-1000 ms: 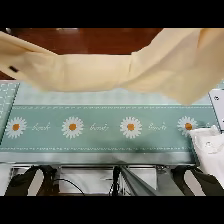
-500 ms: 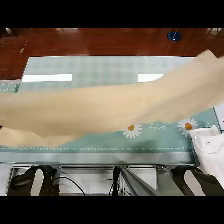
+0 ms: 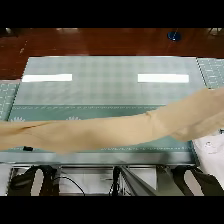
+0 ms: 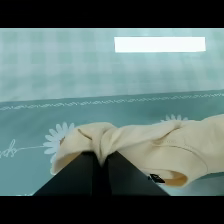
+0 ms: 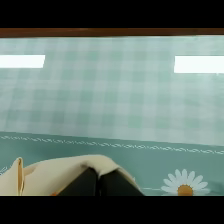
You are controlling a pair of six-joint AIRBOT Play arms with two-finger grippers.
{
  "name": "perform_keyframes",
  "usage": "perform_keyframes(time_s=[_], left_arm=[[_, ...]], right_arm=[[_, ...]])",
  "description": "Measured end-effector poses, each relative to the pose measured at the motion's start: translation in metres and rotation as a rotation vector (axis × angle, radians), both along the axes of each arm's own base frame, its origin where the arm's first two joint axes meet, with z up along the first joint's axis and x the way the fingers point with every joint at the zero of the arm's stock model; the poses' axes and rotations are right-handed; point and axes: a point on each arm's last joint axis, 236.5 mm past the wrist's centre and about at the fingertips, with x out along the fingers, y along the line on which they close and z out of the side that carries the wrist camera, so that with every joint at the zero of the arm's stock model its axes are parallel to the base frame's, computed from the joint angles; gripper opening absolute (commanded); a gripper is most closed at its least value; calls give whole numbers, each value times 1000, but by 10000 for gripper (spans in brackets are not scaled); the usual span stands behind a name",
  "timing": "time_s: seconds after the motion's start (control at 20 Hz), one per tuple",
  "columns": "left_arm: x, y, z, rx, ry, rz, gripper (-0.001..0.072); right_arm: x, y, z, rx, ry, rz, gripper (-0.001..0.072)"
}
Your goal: Fold the shirts.
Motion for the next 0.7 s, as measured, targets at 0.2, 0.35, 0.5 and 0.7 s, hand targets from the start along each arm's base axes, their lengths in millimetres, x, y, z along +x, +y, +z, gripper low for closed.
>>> perform_keyframes(time_s=[0.2, 0.35, 0.5, 0.7], left_arm=[[18, 6, -54, -64, 180, 2, 31], [33, 9, -125, -144, 393, 1, 31], [61, 4, -183, -272, 476, 16, 31], [121, 12, -234, -395, 444, 86, 32]], right_arm=[[22, -7, -51, 63, 176, -2, 10], [32, -6, -126, 137, 409, 16, 10], [55, 7, -192, 190, 525, 51, 10], [121, 24, -257, 196, 519, 75, 10]])
